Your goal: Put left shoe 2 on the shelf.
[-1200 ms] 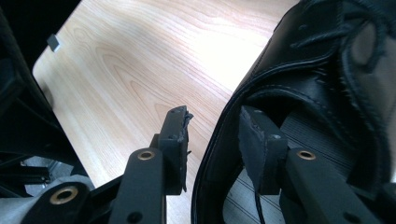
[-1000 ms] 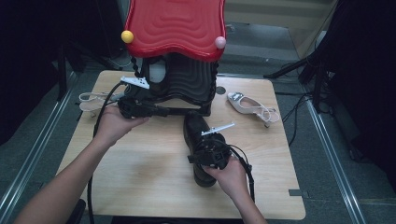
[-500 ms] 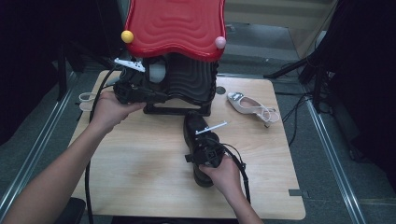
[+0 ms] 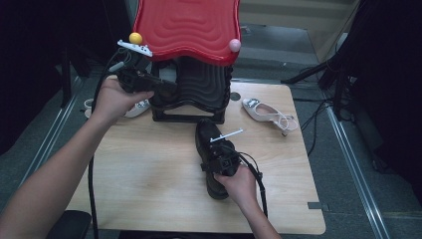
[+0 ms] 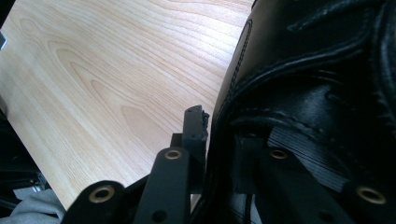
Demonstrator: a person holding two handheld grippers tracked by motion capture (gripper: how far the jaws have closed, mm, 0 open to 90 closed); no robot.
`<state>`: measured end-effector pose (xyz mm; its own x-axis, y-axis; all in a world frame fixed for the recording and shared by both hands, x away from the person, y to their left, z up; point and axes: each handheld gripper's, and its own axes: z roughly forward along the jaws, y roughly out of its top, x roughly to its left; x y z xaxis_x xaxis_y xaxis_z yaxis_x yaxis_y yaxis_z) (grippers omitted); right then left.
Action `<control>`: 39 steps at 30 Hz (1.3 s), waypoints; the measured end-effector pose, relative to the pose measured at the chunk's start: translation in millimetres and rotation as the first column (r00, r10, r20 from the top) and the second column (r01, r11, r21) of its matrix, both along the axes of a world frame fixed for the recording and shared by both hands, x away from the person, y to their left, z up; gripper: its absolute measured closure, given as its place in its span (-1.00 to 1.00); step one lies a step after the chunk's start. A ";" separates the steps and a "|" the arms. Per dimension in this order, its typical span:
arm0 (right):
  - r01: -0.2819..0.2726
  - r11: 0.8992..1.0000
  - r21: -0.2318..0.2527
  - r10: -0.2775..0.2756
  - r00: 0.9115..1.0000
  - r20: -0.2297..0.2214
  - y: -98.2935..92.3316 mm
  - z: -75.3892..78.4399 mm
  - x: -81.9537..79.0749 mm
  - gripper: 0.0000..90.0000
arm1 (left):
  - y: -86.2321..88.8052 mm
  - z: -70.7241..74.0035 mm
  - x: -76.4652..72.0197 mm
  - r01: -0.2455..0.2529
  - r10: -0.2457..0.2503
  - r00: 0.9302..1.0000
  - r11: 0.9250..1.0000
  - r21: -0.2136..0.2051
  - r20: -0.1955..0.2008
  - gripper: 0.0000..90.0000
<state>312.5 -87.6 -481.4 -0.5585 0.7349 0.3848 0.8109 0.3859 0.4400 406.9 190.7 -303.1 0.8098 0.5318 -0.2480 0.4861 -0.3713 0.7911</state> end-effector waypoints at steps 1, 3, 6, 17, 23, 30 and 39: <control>-0.001 1.000 0.003 0.001 1.000 -0.001 -0.5 -0.1 0.3 0.83 | -0.3 2.2 1.2 -0.003 0.003 1.000 1.000 0.003 0.004 1.00; -0.002 1.000 0.007 0.002 1.000 -0.005 -3.2 0.4 1.2 0.87 | -0.1 6.0 4.3 -0.007 0.007 1.000 1.000 0.001 0.008 1.00; 0.003 1.000 0.023 -0.003 1.000 -0.010 -8.1 3.3 2.2 0.90 | -1.2 11.3 9.7 -0.020 0.020 1.000 1.000 0.010 0.010 1.00; -0.013 0.998 0.053 0.013 1.000 -0.006 -34.5 17.6 5.5 0.93 | -2.0 39.5 24.4 -0.038 0.037 0.999 0.999 0.018 0.032 1.00; 0.017 0.996 0.088 -0.016 1.000 -0.017 -46.8 25.9 8.2 0.94 | -0.4 54.7 33.1 -0.067 0.066 0.997 0.997 0.030 0.050 1.00; 0.016 0.992 0.123 -0.013 1.000 -0.021 -57.8 37.5 11.7 0.94 | 4.6 70.1 45.2 -0.114 0.112 0.992 0.993 0.032 0.060 1.00; -0.011 0.988 0.153 0.012 1.000 -0.007 -59.9 53.5 8.0 0.94 | 6.7 67.5 57.2 -0.158 0.155 0.986 0.986 0.058 0.064 1.00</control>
